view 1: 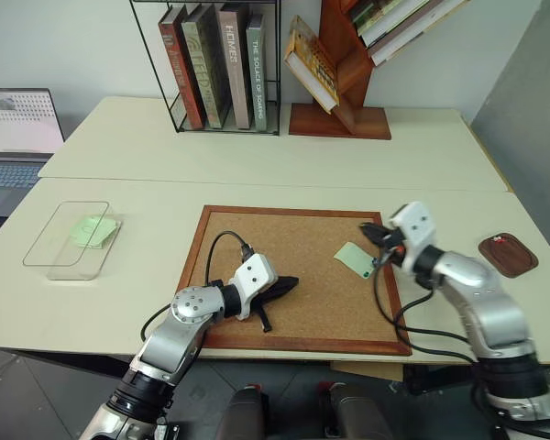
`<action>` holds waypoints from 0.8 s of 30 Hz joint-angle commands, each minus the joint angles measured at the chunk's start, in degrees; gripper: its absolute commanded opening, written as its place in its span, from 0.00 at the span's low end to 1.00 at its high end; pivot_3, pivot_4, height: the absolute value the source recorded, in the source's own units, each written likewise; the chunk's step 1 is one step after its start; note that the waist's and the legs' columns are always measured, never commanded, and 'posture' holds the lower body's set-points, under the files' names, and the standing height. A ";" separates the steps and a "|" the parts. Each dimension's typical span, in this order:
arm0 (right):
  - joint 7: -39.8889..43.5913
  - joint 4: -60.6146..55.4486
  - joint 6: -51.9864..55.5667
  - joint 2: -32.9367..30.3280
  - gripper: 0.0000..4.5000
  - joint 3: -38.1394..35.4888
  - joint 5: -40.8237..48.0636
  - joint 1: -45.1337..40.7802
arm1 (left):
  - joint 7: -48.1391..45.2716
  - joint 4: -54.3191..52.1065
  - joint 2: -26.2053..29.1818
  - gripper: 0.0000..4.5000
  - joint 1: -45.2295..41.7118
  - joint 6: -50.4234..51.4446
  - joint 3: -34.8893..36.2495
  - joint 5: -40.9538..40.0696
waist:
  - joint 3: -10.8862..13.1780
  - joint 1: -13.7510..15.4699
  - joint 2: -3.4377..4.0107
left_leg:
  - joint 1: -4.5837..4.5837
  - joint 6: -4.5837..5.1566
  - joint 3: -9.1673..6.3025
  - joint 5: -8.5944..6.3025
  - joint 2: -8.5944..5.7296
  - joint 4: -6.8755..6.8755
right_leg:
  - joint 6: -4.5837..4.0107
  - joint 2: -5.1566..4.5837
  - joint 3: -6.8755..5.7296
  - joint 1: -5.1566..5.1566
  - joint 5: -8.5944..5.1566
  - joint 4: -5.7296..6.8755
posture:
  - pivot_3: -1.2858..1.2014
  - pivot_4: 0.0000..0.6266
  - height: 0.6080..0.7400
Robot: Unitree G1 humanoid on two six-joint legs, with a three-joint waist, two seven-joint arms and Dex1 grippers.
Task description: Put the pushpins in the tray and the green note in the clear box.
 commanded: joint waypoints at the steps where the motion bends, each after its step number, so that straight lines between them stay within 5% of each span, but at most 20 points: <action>1: -0.15 -0.15 -0.96 -6.00 0.01 -8.80 -0.09 3.90 | -1.04 0.76 1.00 0.00 0.68 -0.32 -0.65 1.50 | 0.00 0.01 0.00 | -0.01 0.00 -0.02 0.00 0.00 -0.01 | -0.01 0.00 -0.02 0.00 -0.01 0.00 | 0.52 0.24 1.00; 9: -8.38 13.20 -8.90 -15.60 0.01 -15.23 -10.98 10.26 | -1.90 2.13 0.89 0.00 -0.19 -1.80 -0.93 2.11 | -0.08 0.00 0.15 | 0.03 0.00 0.08 0.00 -0.03 -0.01 | -0.01 0.00 0.04 0.03 -0.01 -0.01 | 0.52 0.24 1.00; 24: -13.96 34.21 -14.91 -15.23 0.01 -10.37 -16.37 1.64 | -1.82 1.75 0.52 0.00 0.16 -2.37 -0.83 3.13 | -0.21 -0.06 0.37 | 0.13 0.01 0.18 0.00 -0.08 0.00 | 0.01 0.03 0.12 0.10 0.00 -0.01 | 0.52 0.24 1.00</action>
